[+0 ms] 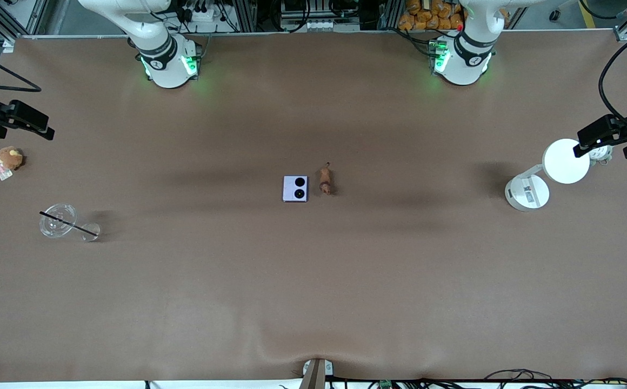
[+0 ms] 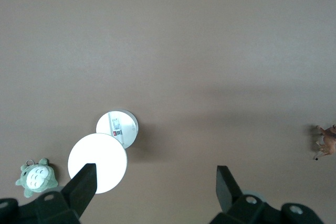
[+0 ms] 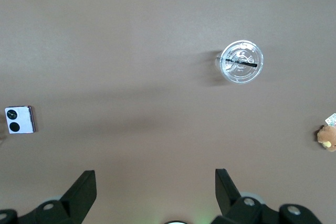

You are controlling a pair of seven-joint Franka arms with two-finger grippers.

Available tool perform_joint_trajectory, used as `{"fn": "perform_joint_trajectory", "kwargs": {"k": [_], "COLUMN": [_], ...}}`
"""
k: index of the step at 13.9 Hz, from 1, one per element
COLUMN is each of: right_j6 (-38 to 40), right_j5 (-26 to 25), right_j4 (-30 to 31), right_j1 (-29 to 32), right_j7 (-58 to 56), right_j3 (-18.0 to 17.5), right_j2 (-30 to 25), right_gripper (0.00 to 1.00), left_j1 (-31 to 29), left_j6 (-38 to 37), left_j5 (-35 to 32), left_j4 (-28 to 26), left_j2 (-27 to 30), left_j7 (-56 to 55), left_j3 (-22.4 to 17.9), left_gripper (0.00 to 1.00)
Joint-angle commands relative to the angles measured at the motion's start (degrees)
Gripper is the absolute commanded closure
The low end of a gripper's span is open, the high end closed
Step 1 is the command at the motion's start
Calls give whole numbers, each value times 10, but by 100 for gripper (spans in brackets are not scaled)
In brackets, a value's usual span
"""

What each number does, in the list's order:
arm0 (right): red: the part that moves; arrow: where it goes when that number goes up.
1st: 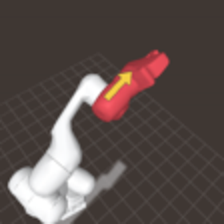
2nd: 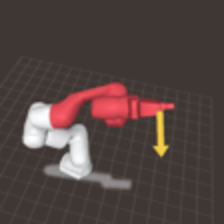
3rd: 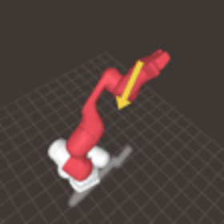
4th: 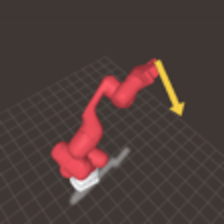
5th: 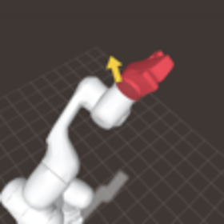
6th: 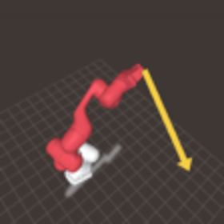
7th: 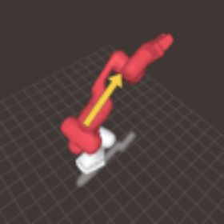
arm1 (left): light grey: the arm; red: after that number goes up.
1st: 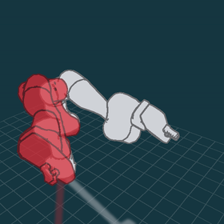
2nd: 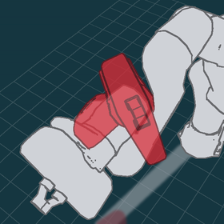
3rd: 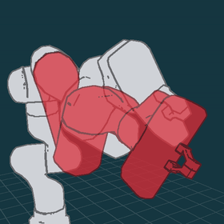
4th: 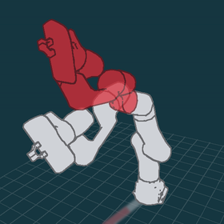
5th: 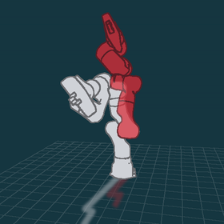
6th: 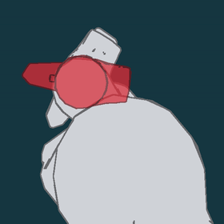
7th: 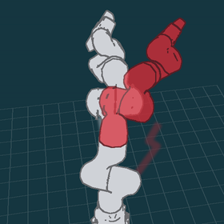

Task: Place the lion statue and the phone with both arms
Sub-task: 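Reach the left gripper toward the tan lion statue beside the phone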

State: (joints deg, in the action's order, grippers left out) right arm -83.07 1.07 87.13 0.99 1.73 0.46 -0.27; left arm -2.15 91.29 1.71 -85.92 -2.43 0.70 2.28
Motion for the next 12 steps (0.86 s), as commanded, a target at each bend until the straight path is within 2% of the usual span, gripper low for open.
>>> {"fn": "perform_joint_trajectory", "kwargs": {"k": [1, 6, 9, 12], "right_j6": [-6, -17, -18, -17], "right_j5": [-1, -1, -1, -1], "right_j4": [8, 8, 8, 8], "right_j1": [-4, -5, -5, -5], "right_j7": [1, 4, 4, 4], "right_j3": [-2, -2, -2, -2], "right_j2": [-3, -3, -3, -3], "right_gripper": [0, 0, 0, 0], "left_j1": [-1, -5, 4, 22], "left_j6": [-12, -19, -32, -31], "left_j5": [-7, 0, 0, 0], "left_j4": [12, 8, -14, -12], "left_j2": [-5, -19, -24, -50], "left_j7": [3, 4, -1, -15], "left_j3": [0, 0, 1, 3], "left_gripper": [0, 0, 0, 0]}}
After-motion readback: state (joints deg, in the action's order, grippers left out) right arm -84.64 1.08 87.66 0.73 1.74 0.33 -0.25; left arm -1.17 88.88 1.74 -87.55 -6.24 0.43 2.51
